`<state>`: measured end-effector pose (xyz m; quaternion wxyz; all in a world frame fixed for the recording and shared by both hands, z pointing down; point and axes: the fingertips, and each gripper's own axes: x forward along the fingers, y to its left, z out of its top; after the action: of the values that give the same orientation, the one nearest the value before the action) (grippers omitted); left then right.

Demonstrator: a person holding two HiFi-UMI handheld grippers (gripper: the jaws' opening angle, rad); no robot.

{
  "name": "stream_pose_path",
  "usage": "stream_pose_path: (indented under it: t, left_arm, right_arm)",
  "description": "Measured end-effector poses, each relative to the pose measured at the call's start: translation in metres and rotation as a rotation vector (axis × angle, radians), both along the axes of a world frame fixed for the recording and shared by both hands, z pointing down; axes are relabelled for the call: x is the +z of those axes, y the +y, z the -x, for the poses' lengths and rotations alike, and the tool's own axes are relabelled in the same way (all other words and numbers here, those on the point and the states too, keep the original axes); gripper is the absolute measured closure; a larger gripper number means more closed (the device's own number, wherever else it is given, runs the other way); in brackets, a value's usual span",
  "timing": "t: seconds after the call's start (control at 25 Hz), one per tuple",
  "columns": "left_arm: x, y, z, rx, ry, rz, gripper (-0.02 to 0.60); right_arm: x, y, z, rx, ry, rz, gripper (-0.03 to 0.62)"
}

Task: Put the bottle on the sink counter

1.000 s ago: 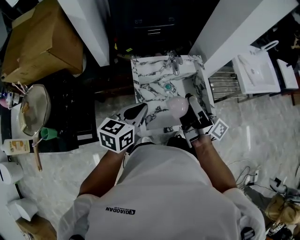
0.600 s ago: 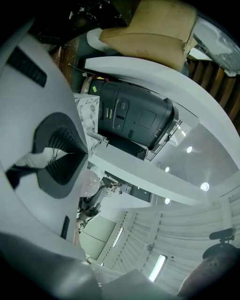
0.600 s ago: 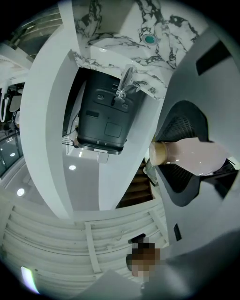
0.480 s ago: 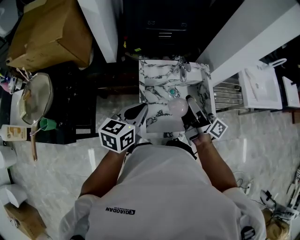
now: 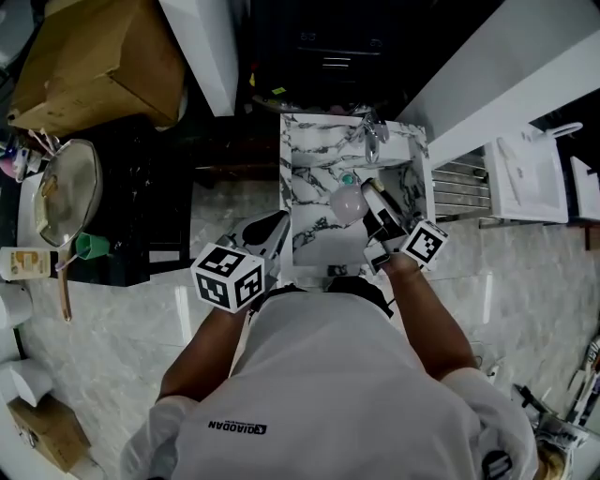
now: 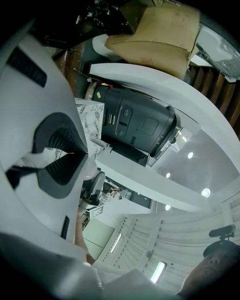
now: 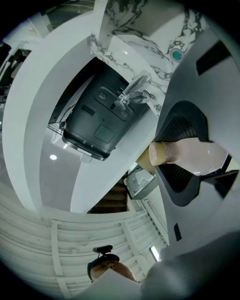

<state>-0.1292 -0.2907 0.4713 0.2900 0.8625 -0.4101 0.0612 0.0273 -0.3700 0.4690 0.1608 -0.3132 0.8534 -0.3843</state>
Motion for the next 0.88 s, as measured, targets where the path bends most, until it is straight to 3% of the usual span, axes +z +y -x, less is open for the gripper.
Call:
stream_pose_path:
  t: [0.44, 0.88]
  left_arm:
    - [0.021, -0.001, 0.021, -0.059, -0.041, 0.044, 0.566]
    - [0.027, 0.006, 0.041, -0.123, -0.032, 0.07, 0.566]
  right_arm:
    - [0.034, -0.019, 0.036, -0.06, 0.36, -0.122, 0.424]
    - [0.069, -0.033, 0.067, -0.12, 0.51, -0.151, 0.424]
